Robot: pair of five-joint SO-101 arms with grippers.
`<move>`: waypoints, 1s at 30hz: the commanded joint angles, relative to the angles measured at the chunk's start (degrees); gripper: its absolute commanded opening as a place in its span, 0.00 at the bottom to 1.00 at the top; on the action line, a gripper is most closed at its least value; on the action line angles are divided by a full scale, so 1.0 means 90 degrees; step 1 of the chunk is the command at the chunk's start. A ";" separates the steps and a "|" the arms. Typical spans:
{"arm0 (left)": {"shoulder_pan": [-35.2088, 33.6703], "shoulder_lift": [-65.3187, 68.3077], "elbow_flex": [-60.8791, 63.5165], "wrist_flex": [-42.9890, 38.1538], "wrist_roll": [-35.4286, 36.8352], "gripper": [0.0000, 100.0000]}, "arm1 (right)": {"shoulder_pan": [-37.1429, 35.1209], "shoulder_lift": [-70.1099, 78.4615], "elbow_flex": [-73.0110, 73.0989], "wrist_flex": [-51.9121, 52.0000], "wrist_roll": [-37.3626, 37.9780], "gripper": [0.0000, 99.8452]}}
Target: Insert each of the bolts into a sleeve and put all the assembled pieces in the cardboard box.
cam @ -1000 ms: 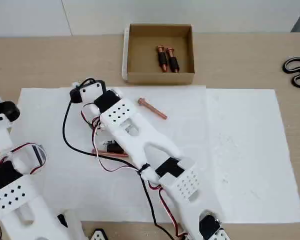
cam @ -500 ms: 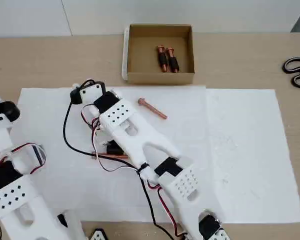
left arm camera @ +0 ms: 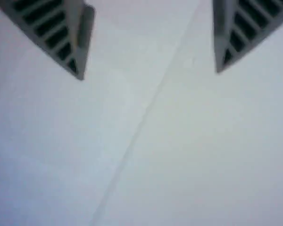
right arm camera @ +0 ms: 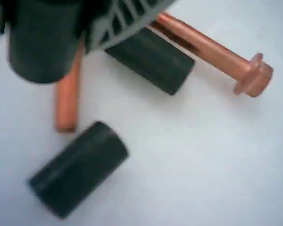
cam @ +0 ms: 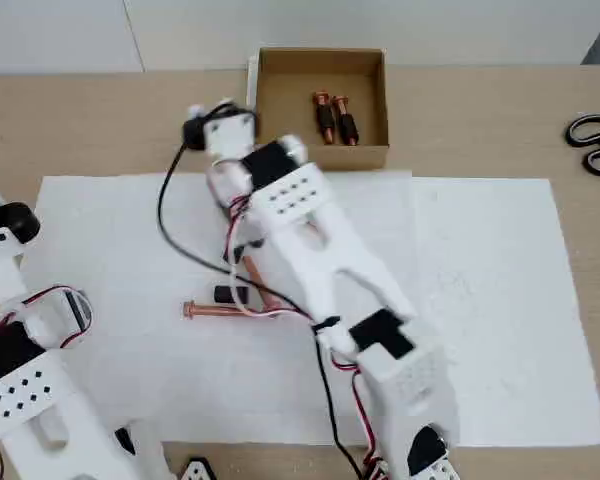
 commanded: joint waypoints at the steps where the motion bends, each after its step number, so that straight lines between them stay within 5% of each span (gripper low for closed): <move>1: 0.0029 -0.0117 -0.0024 0.0020 0.0039 0.17 | 0.0884 -0.0913 -0.0352 0.0200 -0.0020 0.00; 12: 0.0029 -0.0117 -0.0024 0.0020 0.0039 0.17 | 0.2007 -0.0962 0.0332 0.0405 0.0195 0.00; 19: 0.0029 -0.0117 -0.0024 0.0029 0.0039 0.17 | 0.2672 -0.1021 0.1016 -0.0659 0.0147 0.00; 30: 0.0029 -0.0117 -0.0024 0.0020 0.0039 0.17 | 0.2222 -0.2672 0.1065 -0.0591 0.0147 0.00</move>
